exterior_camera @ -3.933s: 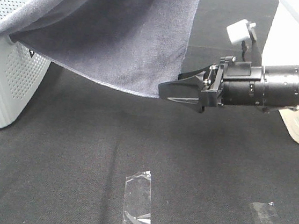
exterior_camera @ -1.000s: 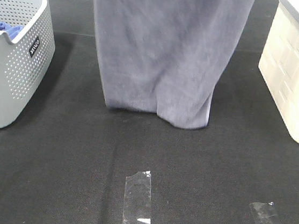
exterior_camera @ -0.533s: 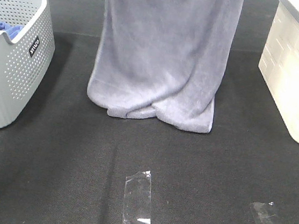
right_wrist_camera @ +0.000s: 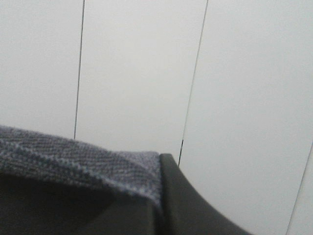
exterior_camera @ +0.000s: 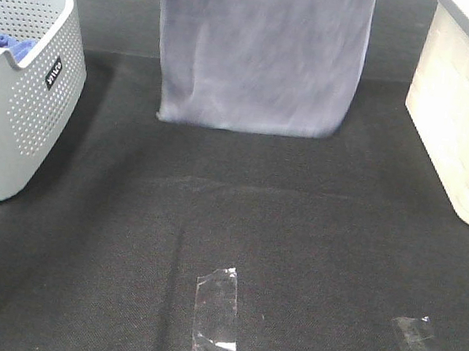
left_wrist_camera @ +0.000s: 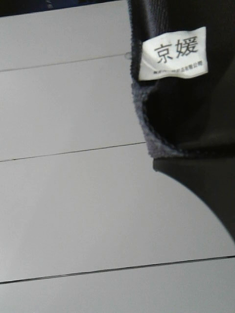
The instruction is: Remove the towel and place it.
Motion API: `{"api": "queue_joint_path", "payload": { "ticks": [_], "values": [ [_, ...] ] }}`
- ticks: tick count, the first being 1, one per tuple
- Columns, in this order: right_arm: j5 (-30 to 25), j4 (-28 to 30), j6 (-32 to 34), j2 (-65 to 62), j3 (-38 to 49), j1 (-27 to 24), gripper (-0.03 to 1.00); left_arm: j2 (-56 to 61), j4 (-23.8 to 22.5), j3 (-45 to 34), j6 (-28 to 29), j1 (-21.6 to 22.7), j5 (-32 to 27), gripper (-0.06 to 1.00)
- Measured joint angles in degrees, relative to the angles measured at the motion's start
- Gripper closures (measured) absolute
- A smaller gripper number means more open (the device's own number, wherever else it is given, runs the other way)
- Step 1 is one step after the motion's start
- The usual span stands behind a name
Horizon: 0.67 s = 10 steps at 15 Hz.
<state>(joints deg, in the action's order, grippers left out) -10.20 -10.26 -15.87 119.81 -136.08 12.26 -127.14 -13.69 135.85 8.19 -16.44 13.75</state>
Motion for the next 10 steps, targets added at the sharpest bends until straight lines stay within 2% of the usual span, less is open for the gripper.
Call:
{"api": "queue_joint_path", "payload": {
  "ticks": [2,4,5,6,7,8,9,10],
  "values": [
    [-0.1,0.2,0.0,-0.2,-0.8,0.0,0.97,0.0,-0.1,0.1,-0.7,0.1,2.5,0.94],
    [-4.9,0.2,0.0,-0.1,-0.8,0.0,0.97,-0.4,-0.1,0.1,-2.9,0.2,0.5,0.94],
    [-10.0,0.2,0.0,0.5,-0.6,0.0,0.97,-1.3,-0.1,0.2,-3.8,0.2,-5.5,0.94],
    [-14.7,0.2,0.0,1.0,-0.6,0.0,0.97,-1.6,-0.1,0.2,-3.8,0.2,-8.0,0.94],
    [-19.5,0.2,0.0,2.0,-0.6,0.0,0.97,-2.9,0.9,0.2,-3.8,0.0,-19.9,0.94],
    [-22.5,0.1,0.0,2.5,-0.6,0.0,0.97,-3.3,1.8,0.2,-3.8,-0.1,-24.2,0.94],
    [-30.3,-0.1,0.0,3.4,-0.5,0.0,0.97,-3.7,5.2,0.2,-3.8,-0.5,-35.2,0.94],
    [-33.1,-0.1,0.0,3.5,-0.4,0.0,0.97,-3.8,6.4,0.2,-3.8,-0.5,-39.1,0.94]
  ]
}}
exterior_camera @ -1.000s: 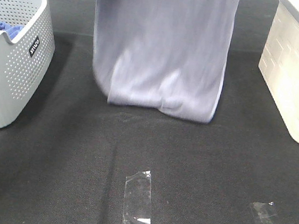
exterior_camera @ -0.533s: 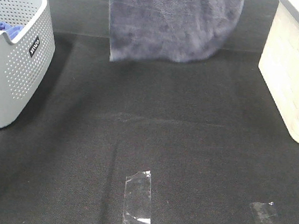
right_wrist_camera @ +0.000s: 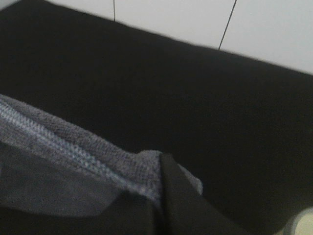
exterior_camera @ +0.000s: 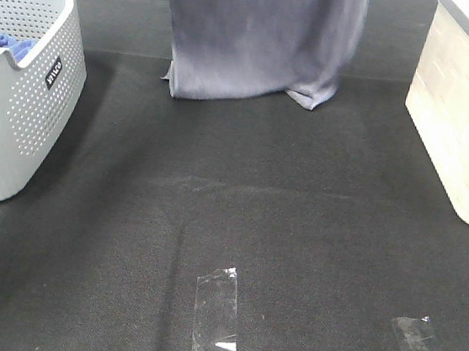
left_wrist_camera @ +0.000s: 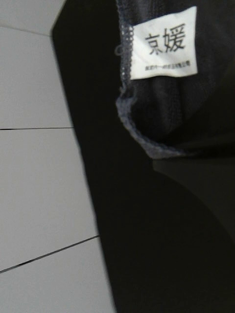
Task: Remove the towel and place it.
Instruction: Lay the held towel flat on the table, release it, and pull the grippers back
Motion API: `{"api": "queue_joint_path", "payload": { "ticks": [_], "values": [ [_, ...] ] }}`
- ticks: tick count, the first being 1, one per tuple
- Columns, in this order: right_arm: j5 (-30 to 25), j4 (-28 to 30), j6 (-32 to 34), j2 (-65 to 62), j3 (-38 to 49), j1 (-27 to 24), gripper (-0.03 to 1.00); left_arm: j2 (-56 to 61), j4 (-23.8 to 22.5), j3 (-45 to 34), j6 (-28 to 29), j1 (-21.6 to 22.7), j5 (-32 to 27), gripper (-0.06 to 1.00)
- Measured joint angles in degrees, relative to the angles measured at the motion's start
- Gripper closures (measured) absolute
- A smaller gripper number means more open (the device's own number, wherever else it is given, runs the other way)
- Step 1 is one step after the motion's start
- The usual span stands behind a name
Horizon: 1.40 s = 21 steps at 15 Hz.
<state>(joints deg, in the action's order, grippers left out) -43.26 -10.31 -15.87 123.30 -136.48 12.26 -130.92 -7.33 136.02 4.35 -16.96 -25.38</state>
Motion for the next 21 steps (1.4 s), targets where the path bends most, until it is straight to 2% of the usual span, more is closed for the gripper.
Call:
{"api": "queue_joint_path", "payload": {
  "ticks": [1,4,5,10,15,17,20,21],
  "values": [
    [-8.1,-0.1,0.0,0.2,0.1,0.0,0.97,0.0,3.1,0.0,0.0,-0.1,-9.6,0.94],
    [-20.9,-1.4,1.4,0.9,0.1,0.0,0.97,0.0,7.3,0.0,-0.1,-0.1,-22.8,0.94],
    [-24.4,-1.8,1.7,1.5,0.1,0.0,0.97,0.0,7.3,0.0,-0.1,-0.1,-25.9,0.94],
    [-26.6,-3.4,4.3,2.6,1.8,0.0,0.97,0.0,9.9,0.0,-0.1,-0.1,-41.2,0.94],
    [-26.6,-4.1,4.7,-0.1,12.5,0.0,0.97,0.2,9.6,-0.3,0.0,-0.7,-43.6,0.94],
    [-26.6,-4.0,4.7,-2.4,16.6,0.0,0.97,1.8,8.7,-4.8,0.0,-2.5,-43.6,0.94],
    [-26.6,-4.1,4.7,-8.0,26.8,-0.1,0.97,8.4,5.3,-17.6,0.1,-6.1,-43.7,0.94],
    [-26.6,-4.1,4.7,-8.0,26.8,-0.1,0.97,8.4,5.3,-17.6,0.1,-6.1,-43.7,0.94]
  ]
}}
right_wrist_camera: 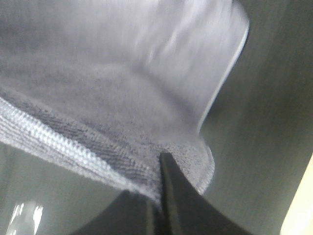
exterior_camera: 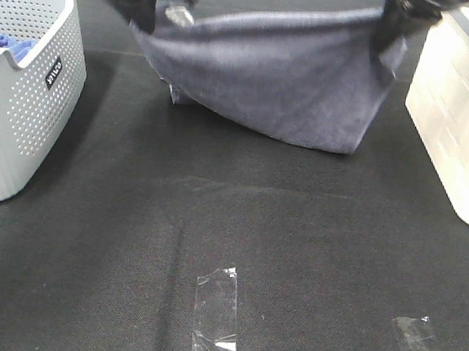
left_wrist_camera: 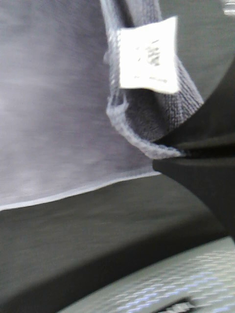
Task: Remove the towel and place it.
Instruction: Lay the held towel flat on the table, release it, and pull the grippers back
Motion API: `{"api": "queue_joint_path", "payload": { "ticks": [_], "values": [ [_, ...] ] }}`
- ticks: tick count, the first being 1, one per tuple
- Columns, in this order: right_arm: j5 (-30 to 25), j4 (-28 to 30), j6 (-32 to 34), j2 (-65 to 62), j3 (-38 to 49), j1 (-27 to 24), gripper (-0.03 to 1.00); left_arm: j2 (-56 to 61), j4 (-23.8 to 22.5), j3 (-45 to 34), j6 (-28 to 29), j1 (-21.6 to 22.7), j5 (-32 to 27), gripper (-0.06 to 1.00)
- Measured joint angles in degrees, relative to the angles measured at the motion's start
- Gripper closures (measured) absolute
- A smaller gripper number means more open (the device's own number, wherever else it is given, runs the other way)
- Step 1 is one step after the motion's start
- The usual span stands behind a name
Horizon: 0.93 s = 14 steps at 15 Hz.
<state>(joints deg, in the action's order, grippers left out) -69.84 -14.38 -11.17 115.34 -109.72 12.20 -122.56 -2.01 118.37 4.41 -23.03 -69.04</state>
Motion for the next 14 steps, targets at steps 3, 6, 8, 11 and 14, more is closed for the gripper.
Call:
{"api": "queue_joint_path", "payload": {
  "ticks": [3,6,8,11,14],
  "values": [
    [0.1,-2.3,0.0,-10.5,16.5,0.0,0.97,11.9,-0.2,-16.6,2.6,-4.1,0.2,0.94],
    [0.1,-4.5,0.0,-17.3,26.9,0.0,0.97,18.3,-0.5,-26.7,5.1,-8.1,0.2,0.94],
    [0.1,-5.5,0.0,-22.7,34.7,0.0,0.97,22.5,-0.5,-33.5,7.0,-11.2,0.3,0.94],
    [0.1,-6.9,0.0,-29.7,45.9,0.0,0.97,27.5,0.9,-42.4,11.1,-15.5,0.7,0.94],
    [0.1,-9.0,0.0,-36.3,57.9,0.0,0.97,30.4,2.6,-50.5,15.5,-20.5,1.4,0.94]
  ]
}}
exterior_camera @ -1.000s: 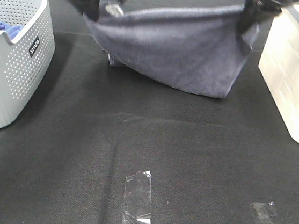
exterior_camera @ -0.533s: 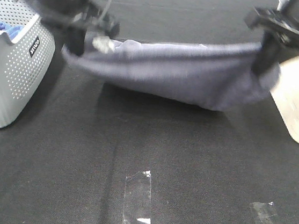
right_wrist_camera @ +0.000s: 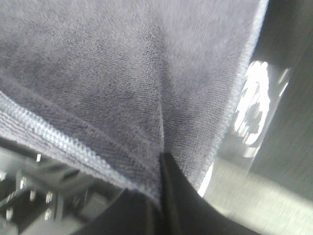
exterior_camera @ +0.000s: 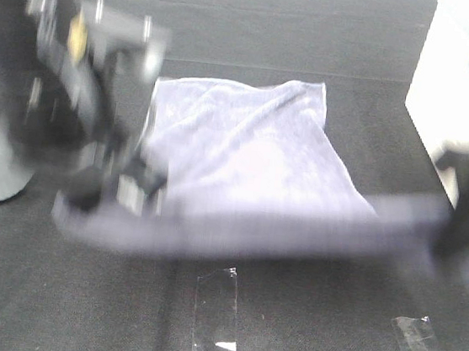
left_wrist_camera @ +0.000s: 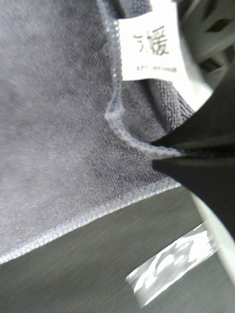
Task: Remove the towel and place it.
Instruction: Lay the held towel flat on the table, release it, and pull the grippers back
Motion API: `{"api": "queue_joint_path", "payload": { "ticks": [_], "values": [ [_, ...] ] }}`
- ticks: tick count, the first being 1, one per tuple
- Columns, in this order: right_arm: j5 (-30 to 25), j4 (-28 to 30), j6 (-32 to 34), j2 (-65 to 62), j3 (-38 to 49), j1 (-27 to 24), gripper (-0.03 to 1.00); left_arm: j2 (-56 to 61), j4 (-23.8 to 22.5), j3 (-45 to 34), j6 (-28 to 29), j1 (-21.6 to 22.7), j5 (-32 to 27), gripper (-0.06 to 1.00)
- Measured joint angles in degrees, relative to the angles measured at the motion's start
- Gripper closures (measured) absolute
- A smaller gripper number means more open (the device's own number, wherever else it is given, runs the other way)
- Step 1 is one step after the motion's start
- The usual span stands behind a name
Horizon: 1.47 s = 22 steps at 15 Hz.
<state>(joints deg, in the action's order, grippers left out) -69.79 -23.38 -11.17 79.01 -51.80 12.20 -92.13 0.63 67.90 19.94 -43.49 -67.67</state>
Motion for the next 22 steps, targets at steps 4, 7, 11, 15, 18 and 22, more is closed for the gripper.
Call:
{"api": "queue_joint_path", "payload": {
  "ticks": [4,7,11,15,18,22],
  "values": [
    [1.3,-2.3,-0.1,-2.6,11.2,0.0,0.97,0.4,5.7,-8.0,2.2,-4.5,0.9,0.94],
    [3.6,-3.7,-0.1,-2.7,15.7,0.0,0.97,0.4,7.9,-11.4,4.4,-6.2,1.8,0.94],
    [5.7,-4.1,-0.1,-2.7,17.7,0.0,0.96,0.5,11.2,-13.2,4.8,-6.2,1.9,0.94],
    [6.3,-3.0,-0.1,-2.7,17.9,-0.1,0.40,0.5,11.6,-13.8,4.8,-6.2,-1.3,0.37],
    [5.3,-3.0,-0.1,-2.7,17.9,-0.1,0.17,0.5,11.6,-13.9,4.8,-6.2,-1.5,0.18],
    [5.1,-2.4,-0.9,-2.7,17.7,-0.1,0.15,0.5,10.8,-13.9,4.9,-6.2,-1.3,0.18]
  ]
}}
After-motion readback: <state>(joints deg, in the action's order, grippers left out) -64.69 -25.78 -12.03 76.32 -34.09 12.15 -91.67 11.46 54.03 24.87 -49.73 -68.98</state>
